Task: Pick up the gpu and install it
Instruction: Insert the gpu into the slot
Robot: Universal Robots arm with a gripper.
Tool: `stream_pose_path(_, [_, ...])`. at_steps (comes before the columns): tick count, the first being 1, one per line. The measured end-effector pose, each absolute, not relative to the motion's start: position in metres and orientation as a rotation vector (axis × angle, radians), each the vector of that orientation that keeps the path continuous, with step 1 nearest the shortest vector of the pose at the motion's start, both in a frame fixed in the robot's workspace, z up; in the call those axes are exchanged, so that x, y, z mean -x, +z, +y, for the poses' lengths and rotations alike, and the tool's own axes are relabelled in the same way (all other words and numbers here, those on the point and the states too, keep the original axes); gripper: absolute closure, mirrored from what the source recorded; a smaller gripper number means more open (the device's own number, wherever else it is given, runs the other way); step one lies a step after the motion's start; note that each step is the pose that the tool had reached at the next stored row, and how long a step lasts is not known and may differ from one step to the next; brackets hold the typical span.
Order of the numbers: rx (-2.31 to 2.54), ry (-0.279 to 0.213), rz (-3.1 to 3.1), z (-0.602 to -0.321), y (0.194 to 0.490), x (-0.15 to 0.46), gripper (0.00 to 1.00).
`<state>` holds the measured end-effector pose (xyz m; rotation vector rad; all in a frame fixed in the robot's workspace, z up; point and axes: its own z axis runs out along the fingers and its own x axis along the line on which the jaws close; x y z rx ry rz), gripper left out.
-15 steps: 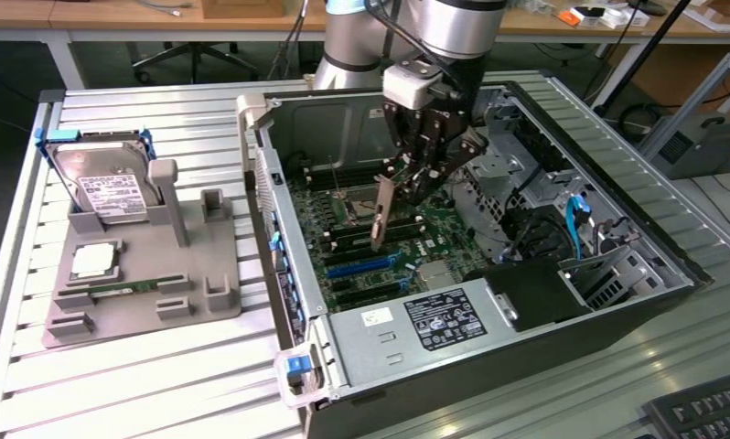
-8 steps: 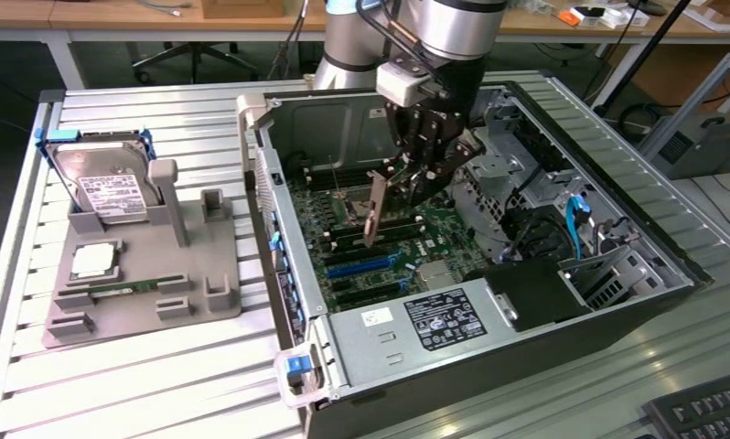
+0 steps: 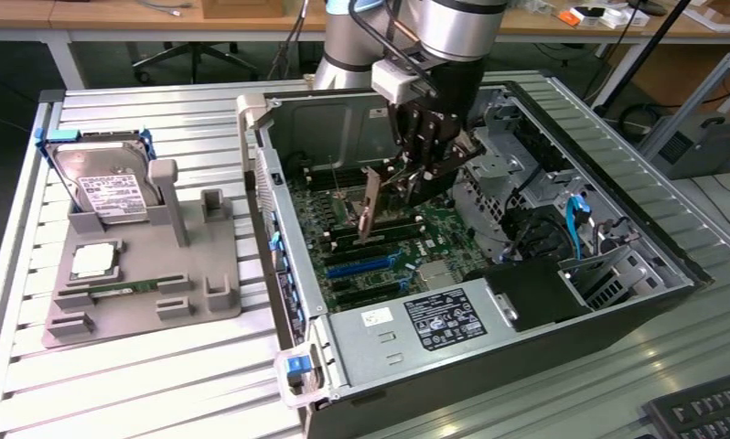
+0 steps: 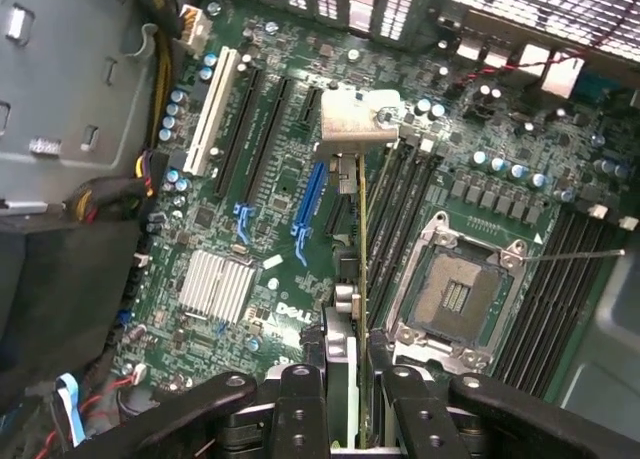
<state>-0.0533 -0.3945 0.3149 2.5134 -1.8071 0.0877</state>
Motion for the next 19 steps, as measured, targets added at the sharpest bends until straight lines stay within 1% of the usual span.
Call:
stream_pose_path(16, [-2.281, 0.064, -2.105, -0.3945, 0.3121, 0.0533, 0.73])
stream_pose_path(18, [-2.267, 0.055, -2.128, -0.3945, 0.312, 0.0532, 0.73])
stream_pose_path(19, [-2.265, 0.044, -2.141, -0.3945, 0.312, 0.0533, 0.73])
